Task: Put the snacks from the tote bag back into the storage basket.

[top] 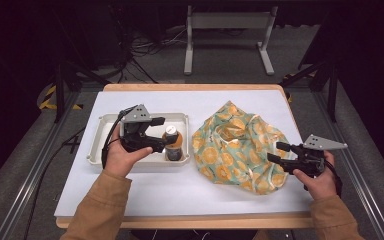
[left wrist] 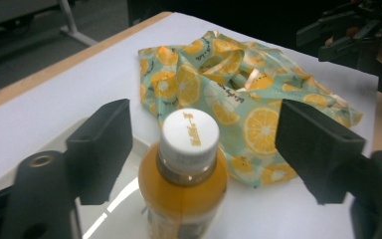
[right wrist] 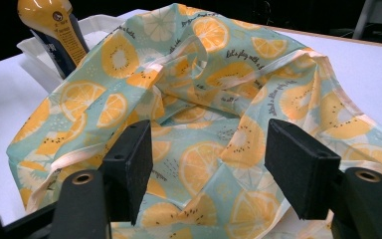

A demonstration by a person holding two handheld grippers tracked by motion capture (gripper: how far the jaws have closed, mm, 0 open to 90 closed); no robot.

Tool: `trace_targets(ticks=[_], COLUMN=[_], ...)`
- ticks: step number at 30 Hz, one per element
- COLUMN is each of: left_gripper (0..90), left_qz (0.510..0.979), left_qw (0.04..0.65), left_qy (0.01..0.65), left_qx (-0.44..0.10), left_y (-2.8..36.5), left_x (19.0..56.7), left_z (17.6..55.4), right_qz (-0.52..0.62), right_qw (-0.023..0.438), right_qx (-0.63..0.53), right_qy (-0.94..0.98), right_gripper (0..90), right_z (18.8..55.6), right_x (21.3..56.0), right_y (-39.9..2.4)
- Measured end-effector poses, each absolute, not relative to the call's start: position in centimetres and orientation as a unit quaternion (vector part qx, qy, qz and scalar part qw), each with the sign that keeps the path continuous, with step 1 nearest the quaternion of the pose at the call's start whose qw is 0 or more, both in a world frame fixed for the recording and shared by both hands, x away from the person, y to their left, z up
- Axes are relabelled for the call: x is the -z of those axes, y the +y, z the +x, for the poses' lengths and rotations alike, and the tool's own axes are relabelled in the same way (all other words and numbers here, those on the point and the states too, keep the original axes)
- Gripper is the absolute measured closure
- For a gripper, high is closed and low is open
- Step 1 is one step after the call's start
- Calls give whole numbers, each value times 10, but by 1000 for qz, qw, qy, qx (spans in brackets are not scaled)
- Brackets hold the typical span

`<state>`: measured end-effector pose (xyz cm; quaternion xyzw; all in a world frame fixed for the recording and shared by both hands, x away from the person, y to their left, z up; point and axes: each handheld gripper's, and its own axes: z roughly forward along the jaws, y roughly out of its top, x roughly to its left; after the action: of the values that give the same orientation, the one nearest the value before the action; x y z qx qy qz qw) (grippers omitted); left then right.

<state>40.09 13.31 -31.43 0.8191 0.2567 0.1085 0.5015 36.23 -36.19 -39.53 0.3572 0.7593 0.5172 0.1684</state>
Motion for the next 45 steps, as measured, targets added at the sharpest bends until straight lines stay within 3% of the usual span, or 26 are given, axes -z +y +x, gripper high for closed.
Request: trace_targets(ticks=[12, 22, 31, 37, 45], left_gripper=[190, 136, 145, 152, 154], left_qz=[808, 792, 772, 761, 746], left_qw=[515, 519, 535, 540, 550], left_qy=[260, 300, 321, 339, 356], left_qx=[-124, -118, -122, -122, -121], left_y=[171, 205, 229, 245, 259], left_x=[311, 327, 338, 351, 374], left_z=[377, 366, 356, 350, 344], right_qz=[355, 337, 329, 301, 304], right_qw=[165, 157, 158, 159, 168], right_qx=[-522, -533, -528, -517, -514], right_qy=[758, 761, 767, 786, 784], right_gripper=[341, 211, 205, 306, 277], right_z=[361, 361, 360, 359, 358], right_x=[395, 397, 398, 399, 398], right_y=[-362, -358, -356, -354, -354])
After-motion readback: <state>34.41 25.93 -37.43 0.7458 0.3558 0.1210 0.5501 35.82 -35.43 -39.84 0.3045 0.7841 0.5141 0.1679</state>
